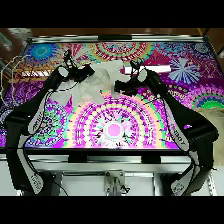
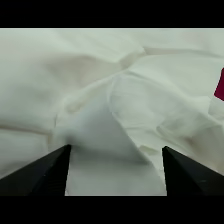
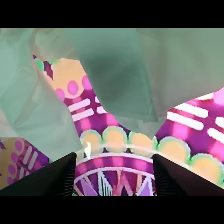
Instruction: Fold the shirts.
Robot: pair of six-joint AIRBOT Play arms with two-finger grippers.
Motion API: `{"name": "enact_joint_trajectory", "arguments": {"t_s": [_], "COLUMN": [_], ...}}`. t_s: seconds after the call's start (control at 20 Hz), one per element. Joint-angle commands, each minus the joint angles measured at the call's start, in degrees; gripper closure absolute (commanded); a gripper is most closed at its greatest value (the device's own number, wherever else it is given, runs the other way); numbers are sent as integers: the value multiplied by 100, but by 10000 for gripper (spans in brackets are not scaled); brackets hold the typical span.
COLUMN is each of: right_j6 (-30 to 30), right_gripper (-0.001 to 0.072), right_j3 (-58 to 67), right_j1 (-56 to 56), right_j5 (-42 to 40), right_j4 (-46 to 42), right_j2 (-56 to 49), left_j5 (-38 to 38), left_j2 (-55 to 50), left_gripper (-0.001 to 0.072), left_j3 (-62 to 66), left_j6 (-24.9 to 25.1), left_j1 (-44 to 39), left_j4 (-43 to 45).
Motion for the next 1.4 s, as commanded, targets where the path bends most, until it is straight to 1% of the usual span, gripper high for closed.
{"name": "enact_joint_trajectory", "arguments": {"t_s": [0.0, 0.05, 0.15, 0.2, 0.25, 0.4, 0.5, 0.55, 0.65, 0.7, 0.8, 0.85, 0.95, 1.1, 1.2, 1.35], "right_j6": [236, 365, 518, 568, 616, 616, 612, 597, 557, 439, 79, -79, -293, -286, -249, -140], "right_gripper": [109, 109, 109, 109, 109, 109, 109, 109, 100, 55, 55, 55, 53, 52, 52, 53], "right_j3": [7, 7, 7, 7, 7, 7, 7, 9, 9, 9, 55, 103, 144, 144, 144, 144], "right_j1": [11, 20, 70, 103, 118, 133, 133, 127, 133, 153, 216, 262, 328, 378, 378, 378], "right_j5": [-188, -299, -577, -702, -785, -815, -859, -911, -1043, -1110, -1169, -1174, -1189, -1156, -1169, -1397], "right_j4": [-7, -2, -26, -48, -74, -107, -385, -426, -424, -378, -286, -332, -472, -695, -599, -426], "right_j2": [-4, -9, -35, -68, -114, -295, -337, -334, -337, -337, -337, -337, -337, -409, -501, -592], "left_j5": [98, 107, -20, -151, -317, -1029, -1554, -1762, -2249, -2511, -2852, -2892, -2874, -2876, -2876, -2889], "left_j2": [-79, -81, -66, -46, -11, 184, 365, 444, 579, 629, 697, 723, 787, 911, 1008, 1080], "left_gripper": [328, 334, 569, 618, 644, 644, 645, 645, 645, 645, 645, 645, 645, 646, 645, 645], "left_j3": [4, 4, 7, 7, 7, 7, 7, 7, 7, 7, 7, 4, 7, 7, 7, 7], "left_j6": [28, 94, 164, 166, 337, 1178, 1790, 2013, 2273, 2371, 2656, 2734, 2734, 2734, 2734, 2734], "left_j1": [9, 11, 57, 101, 160, 341, 431, 448, 431, 393, 284, 229, 164, 164, 168, 168], "left_j4": [-133, -131, -131, -133, -133, -131, -127, -127, -131, -131, -129, -129, -129, -131, -129, -131]}}
